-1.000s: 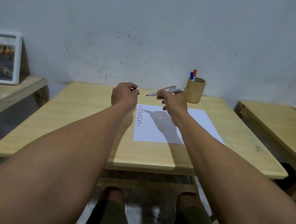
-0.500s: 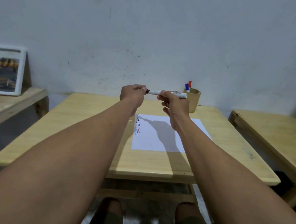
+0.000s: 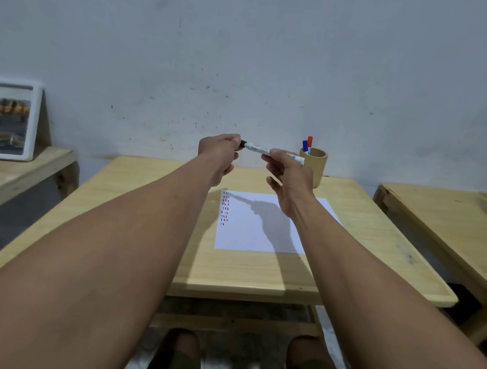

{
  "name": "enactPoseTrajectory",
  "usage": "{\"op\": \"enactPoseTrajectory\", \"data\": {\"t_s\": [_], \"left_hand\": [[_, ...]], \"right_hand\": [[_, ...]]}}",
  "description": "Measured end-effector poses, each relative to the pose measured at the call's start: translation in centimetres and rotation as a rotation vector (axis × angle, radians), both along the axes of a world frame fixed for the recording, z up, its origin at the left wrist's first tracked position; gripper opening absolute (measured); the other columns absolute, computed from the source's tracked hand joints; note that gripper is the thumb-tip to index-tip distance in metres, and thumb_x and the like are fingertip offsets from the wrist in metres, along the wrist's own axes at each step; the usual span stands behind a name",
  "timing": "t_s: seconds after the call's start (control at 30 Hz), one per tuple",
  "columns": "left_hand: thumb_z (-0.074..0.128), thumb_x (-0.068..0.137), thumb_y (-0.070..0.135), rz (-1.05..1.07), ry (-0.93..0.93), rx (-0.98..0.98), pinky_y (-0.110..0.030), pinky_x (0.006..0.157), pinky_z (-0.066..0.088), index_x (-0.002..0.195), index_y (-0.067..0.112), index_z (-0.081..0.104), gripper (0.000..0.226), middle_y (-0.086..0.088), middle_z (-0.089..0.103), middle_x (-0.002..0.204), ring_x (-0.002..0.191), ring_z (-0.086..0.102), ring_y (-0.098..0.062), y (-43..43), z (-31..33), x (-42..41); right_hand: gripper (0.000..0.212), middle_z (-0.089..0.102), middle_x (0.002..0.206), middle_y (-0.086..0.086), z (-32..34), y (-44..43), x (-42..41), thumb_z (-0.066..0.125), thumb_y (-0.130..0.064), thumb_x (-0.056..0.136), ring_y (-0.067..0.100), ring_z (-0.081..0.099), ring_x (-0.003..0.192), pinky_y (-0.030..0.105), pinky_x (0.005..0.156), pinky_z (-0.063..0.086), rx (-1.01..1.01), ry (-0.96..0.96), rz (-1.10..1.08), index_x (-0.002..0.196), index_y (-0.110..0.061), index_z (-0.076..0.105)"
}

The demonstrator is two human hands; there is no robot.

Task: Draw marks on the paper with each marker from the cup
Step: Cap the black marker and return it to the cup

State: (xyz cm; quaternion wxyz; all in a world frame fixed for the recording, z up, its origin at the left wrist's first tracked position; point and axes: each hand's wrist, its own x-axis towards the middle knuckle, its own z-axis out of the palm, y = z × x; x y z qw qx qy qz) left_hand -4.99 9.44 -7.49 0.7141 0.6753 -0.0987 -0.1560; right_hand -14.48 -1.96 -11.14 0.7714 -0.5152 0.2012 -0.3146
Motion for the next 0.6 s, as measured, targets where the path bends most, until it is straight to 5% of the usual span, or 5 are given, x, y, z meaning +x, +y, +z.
{"op": "enactPoseTrajectory", "data": {"t_s": [0.37,0.6], "left_hand": [[0.061,0.097,0.024,-0.031,-0.044,0.041,-0.030,0.075,0.051,0.093,0.026,0.073,0.014,0.007,0.073,0.093,0.087,0.062,-0.010,-0.7,0.4,0.1],[0.064,0.094,0.021,0.005,-0.187,0.096,-0.032,0.078,0.054,0.090,0.028,0.075,0.014,0.001,0.075,0.099,0.085,0.060,-0.017,-1.1,0.9,0.8]], "right_hand": [[0.005,0.079,0.086,-0.005,-0.1,-0.5,-0.7,0.078,-0.024,0.085,0.010,0.061,0.083,0.031,0.075,0.047,-0.039,0.058,-0.003,0.088,-0.021,0.075],[0.012,0.071,0.080,0.000,-0.3,-1.1,-1.2,0.078,-0.024,0.088,0.004,0.058,0.067,0.020,0.062,0.045,-0.495,0.181,-0.001,0.087,-0.011,0.076]]}}
